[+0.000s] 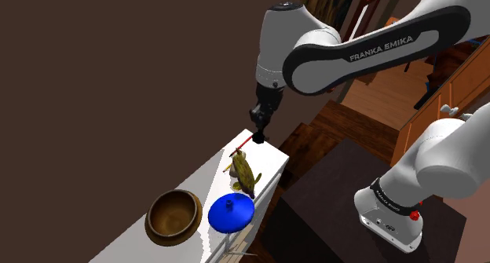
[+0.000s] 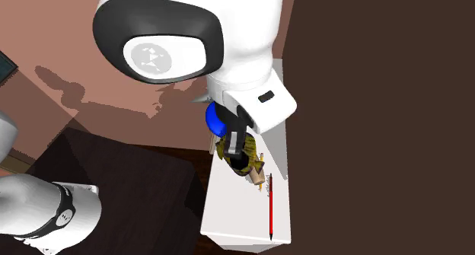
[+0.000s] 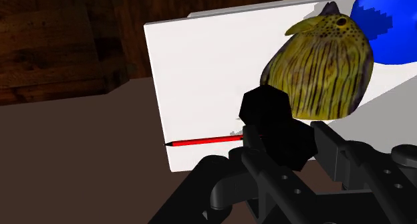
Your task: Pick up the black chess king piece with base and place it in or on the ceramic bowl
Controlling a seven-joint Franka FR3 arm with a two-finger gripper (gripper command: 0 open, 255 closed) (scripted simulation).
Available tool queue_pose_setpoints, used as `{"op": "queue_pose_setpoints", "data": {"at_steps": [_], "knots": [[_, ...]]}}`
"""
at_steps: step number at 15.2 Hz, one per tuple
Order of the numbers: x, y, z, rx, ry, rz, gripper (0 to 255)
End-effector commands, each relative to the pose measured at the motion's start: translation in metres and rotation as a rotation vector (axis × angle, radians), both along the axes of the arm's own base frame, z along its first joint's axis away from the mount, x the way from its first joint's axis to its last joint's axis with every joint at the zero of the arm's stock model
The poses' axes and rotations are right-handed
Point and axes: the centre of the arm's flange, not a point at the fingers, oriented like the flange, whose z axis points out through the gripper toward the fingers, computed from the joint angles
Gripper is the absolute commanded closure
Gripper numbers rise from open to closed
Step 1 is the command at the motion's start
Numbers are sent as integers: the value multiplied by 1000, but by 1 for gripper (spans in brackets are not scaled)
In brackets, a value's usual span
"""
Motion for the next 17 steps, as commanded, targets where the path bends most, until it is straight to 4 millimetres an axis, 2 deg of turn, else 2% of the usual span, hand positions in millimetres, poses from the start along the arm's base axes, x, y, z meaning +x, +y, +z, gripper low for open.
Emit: {"op": "queue_pose_setpoints", "data": {"at_steps": [1, 17], "knots": [[-1, 28, 2, 0, 0, -1, 255], [-6, 238, 21, 0, 0, -1, 255]]}}
